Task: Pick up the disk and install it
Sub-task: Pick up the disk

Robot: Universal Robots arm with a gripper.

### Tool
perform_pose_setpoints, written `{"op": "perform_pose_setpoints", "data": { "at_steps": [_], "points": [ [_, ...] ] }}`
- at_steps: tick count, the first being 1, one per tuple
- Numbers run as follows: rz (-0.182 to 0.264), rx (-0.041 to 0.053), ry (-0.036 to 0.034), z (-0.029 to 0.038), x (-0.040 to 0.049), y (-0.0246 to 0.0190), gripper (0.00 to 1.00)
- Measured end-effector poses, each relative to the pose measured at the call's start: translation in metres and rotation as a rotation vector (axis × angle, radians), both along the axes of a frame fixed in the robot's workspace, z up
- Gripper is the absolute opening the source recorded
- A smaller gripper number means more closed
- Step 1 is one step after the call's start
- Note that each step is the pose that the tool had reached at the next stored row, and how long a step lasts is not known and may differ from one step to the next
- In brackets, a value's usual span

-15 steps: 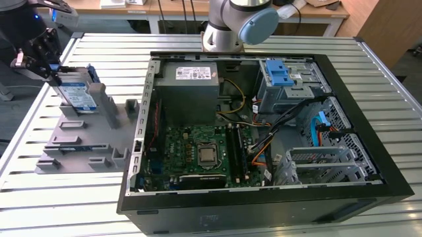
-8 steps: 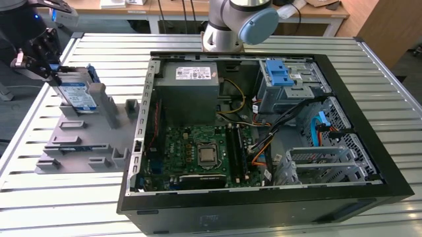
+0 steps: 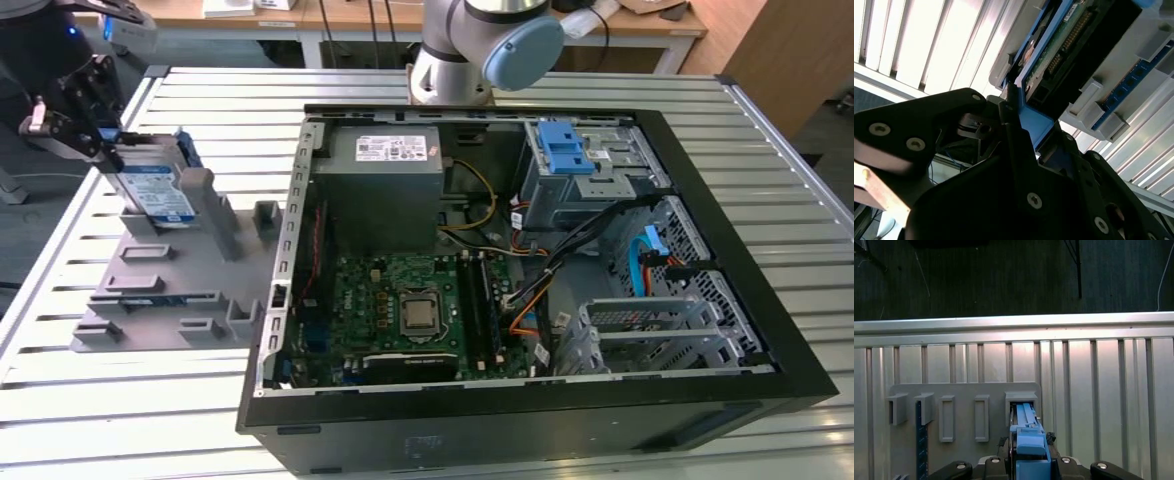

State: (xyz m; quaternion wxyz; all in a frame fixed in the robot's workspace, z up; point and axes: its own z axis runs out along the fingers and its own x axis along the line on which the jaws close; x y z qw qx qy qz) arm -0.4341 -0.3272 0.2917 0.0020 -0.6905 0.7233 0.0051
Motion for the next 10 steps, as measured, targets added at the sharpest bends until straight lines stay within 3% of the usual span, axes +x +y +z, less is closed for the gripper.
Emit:
{"op": "perform_pose_setpoints", "data": {
  "at_steps": [10],
  "points": [
    [0.000,-0.0003,-0.0001,0.0070,0.0000,0.0000,0.36]
  ]
}}
